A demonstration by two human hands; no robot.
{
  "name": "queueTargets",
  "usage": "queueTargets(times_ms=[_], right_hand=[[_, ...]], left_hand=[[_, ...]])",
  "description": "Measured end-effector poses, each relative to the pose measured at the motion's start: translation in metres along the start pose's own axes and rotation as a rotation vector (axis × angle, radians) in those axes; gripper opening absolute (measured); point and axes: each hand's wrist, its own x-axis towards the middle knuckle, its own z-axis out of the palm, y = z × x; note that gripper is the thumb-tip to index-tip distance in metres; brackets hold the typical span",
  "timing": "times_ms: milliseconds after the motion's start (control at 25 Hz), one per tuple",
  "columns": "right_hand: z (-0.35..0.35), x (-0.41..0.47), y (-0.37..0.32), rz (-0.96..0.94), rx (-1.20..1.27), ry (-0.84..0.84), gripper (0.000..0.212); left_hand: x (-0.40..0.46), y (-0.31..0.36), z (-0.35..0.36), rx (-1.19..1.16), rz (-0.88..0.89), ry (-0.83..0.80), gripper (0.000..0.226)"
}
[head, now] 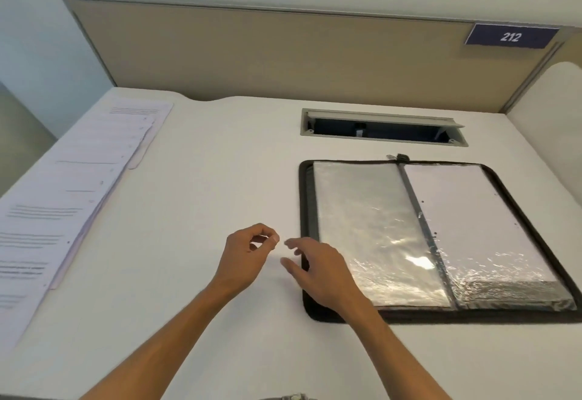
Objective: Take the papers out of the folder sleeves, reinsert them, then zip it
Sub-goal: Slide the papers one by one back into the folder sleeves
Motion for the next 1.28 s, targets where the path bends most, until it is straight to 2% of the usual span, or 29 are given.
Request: queueTargets(times_ms=[200, 320, 400, 480, 600, 720, 880, 1040, 1160, 1280], right_hand=[[0.067, 0.096, -0.080, -0.031, 0.103, -0.054, 0.040], [0.106, 0.158, -0.112, 0.076, 0.278, -0.138, 0.045], [0.125, 0.199, -0.126, 0.128, 0.304, -0.142, 0.043], [0.140, 0.239, -0.140, 0.130, 0.224, -0.113, 0.041], [0.157, 0.294, -0.161, 0.082, 0.030, -0.125, 0.049], [0.170, 0.340, -0.180, -0.015, -0.189, -0.185, 0.056], [0.180, 0.401, -0.197, -0.066, -0.287, -0.198, 0.058], [0.182, 0.452, -0.201, -0.068, -0.346, -0.209, 0.057], [0.177, 0.466, -0.197, -0.101, -0.455, -0.248, 0.056], [0.162, 0.461, -0.185, -0.088, -0.452, -0.246, 0.056]], left_hand=[[0.028, -0.051, -0.105, 0.032, 0.007, 0.090, 0.011], [0.057, -0.083, -0.162, 0.142, -0.004, 0.155, 0.008], [0.082, -0.106, -0.196, 0.251, -0.034, 0.189, 0.005], [0.108, -0.132, -0.227, 0.425, -0.029, 0.207, 0.016], [0.146, -0.169, -0.258, 0.728, 0.049, 0.161, 0.044], [0.187, -0.192, -0.274, 0.899, 0.083, 0.147, 0.055], [0.249, -0.199, -0.286, 0.963, 0.071, 0.113, 0.048], [0.310, -0.202, -0.291, 1.029, 0.082, 0.082, 0.052], [0.334, -0.210, -0.290, 1.033, 0.042, 0.049, 0.051], [0.336, -0.213, -0.285, 0.994, 0.037, 0.056, 0.049]])
